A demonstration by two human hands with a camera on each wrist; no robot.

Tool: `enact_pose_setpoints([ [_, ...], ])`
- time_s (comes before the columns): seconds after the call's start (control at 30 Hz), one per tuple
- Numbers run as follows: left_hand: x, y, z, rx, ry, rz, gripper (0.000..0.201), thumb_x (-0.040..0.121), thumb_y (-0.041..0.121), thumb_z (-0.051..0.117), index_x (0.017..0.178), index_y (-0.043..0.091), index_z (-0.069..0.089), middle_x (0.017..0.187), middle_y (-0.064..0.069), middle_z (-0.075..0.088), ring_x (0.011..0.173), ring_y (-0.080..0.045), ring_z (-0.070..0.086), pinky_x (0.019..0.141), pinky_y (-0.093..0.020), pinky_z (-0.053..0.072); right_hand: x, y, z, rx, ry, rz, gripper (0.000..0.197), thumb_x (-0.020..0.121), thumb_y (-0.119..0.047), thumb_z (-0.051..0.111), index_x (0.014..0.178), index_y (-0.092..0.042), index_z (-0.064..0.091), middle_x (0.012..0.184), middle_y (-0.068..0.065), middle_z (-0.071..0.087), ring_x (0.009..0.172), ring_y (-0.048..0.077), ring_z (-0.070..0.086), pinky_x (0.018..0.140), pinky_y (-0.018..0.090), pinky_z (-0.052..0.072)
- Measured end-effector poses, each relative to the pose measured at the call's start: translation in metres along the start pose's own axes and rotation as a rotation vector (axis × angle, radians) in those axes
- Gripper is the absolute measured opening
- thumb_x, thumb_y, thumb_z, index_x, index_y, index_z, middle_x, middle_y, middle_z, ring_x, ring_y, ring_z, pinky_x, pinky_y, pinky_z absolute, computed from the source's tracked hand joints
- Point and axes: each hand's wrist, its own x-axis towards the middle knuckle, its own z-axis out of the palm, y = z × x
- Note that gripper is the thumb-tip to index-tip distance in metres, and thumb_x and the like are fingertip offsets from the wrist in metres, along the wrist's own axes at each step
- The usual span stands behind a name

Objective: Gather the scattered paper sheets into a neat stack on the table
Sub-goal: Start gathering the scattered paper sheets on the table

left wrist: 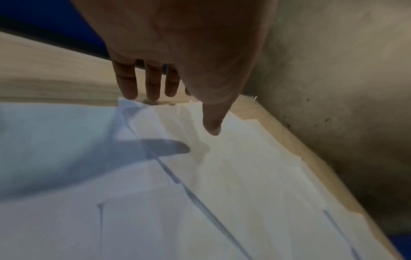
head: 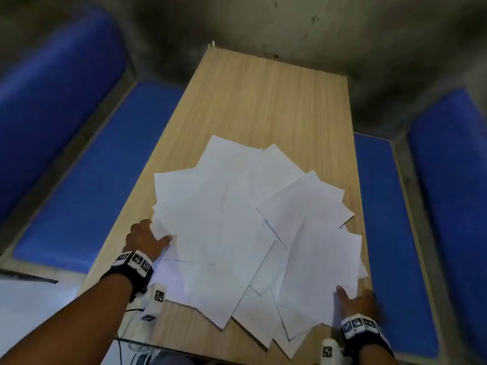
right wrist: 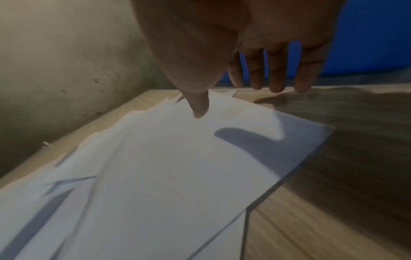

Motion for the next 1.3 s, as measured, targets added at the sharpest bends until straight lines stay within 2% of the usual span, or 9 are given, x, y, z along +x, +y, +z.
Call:
enact_pose_setpoints([
  [0.23,0.002,0.003,0.01,0.145,-0.037,-0.012,0.087,0.083,0.029,0.077,0.153,0.014,0.029,0.148,-0.019,0.047,0.132,-0.043,0.047,0.102,-0.054,0.044,0.011,0.009,0.014,0.048,-0.066,0.046,0.071,0.057,-0.03,0.088,0.113,-0.003,0.054,0.114,0.025,0.067,0.097,0.041,0.068,0.084,0.05,0.058],
  [0.4,0.002,0.004,0.002,-0.264,0.014,0.033,0.052,0.091,0.007,0.068,0.14,0.008,0.05,0.145,-0.022,0.054,0.129,-0.04,0.054,0.101,-0.042,0.042,0.006,0.001,-0.005,0.211,-0.067,-0.024,0.024,0.085,-0.011,0.072,0.101,0.002,0.06,0.114,0.026,0.067,0.087,0.036,0.063,0.085,0.04,0.053],
  [0.63,-0.036,0.001,-0.006,-0.322,-0.157,0.009,0.023,0.092,0.012,0.067,0.11,0.009,0.055,0.101,-0.013,0.063,0.08,-0.033,0.06,0.064,-0.035,0.044,0.001,-0.013,-0.032,0.34,-0.036,-0.185,0.008,0.088,-0.009,0.066,0.088,-0.003,0.062,0.104,0.024,0.07,0.081,0.027,0.054,0.079,0.032,0.04],
  [0.7,-0.05,-0.006,0.006,-0.249,-0.205,0.037,0.021,0.09,0.011,0.069,0.104,0.008,0.054,0.099,-0.016,0.064,0.077,-0.031,0.059,0.064,-0.034,0.041,0.0,-0.019,-0.033,0.354,-0.036,-0.196,0.012,0.088,-0.01,0.067,0.086,0.0,0.062,0.096,0.022,0.069,0.079,0.026,0.054,0.077,0.031,0.04],
  [0.83,-0.071,-0.008,0.031,-0.081,-0.227,0.139,0.029,0.08,0.014,0.078,0.095,0.013,0.053,0.097,-0.009,0.058,0.096,-0.033,0.063,0.074,-0.032,0.039,-0.002,-0.034,-0.031,0.308,-0.087,-0.173,0.026,0.09,-0.018,0.067,0.08,0.005,0.063,0.081,0.018,0.062,0.072,0.028,0.053,0.07,0.031,0.04],
  [1.0,-0.073,0.019,0.048,0.013,-0.204,0.133,0.095,0.065,0.054,0.083,0.143,0.015,0.045,0.139,-0.01,0.051,0.127,-0.033,0.051,0.103,-0.045,0.044,-0.01,-0.034,-0.012,0.078,-0.324,-0.125,0.035,0.088,-0.027,0.068,0.102,0.005,0.069,0.11,0.018,0.071,0.096,0.034,0.066,0.09,0.036,0.052],
  [1.1,-0.078,0.038,0.055,0.203,-0.216,0.147,0.101,0.069,0.058,0.077,0.152,0.027,0.028,0.146,-0.001,0.045,0.133,-0.028,0.046,0.101,-0.046,0.042,-0.018,-0.021,-0.005,0.02,-0.376,-0.132,0.022,0.085,-0.016,0.069,0.099,0.001,0.072,0.099,0.016,0.073,0.092,0.032,0.066,0.087,0.033,0.051],
  [1.23,-0.072,0.04,0.06,0.158,-0.274,0.172,0.066,0.084,0.037,0.07,0.142,0.027,0.04,0.13,-0.003,0.063,0.119,-0.027,0.06,0.094,-0.037,0.042,-0.022,-0.012,-0.004,0.037,-0.294,-0.191,0.012,0.087,-0.017,0.069,0.087,-0.005,0.072,0.09,0.011,0.073,0.088,0.029,0.066,0.088,0.032,0.05],
  [1.3,-0.071,0.035,0.059,0.078,-0.254,0.245,0.022,0.09,0.026,0.062,0.111,0.024,0.06,0.109,-0.003,0.066,0.108,-0.029,0.063,0.081,-0.03,0.043,-0.02,-0.011,-0.008,0.037,-0.245,-0.192,0.016,0.091,-0.02,0.064,0.079,-0.011,0.068,0.086,0.013,0.069,0.082,0.028,0.062,0.082,0.032,0.048],
])
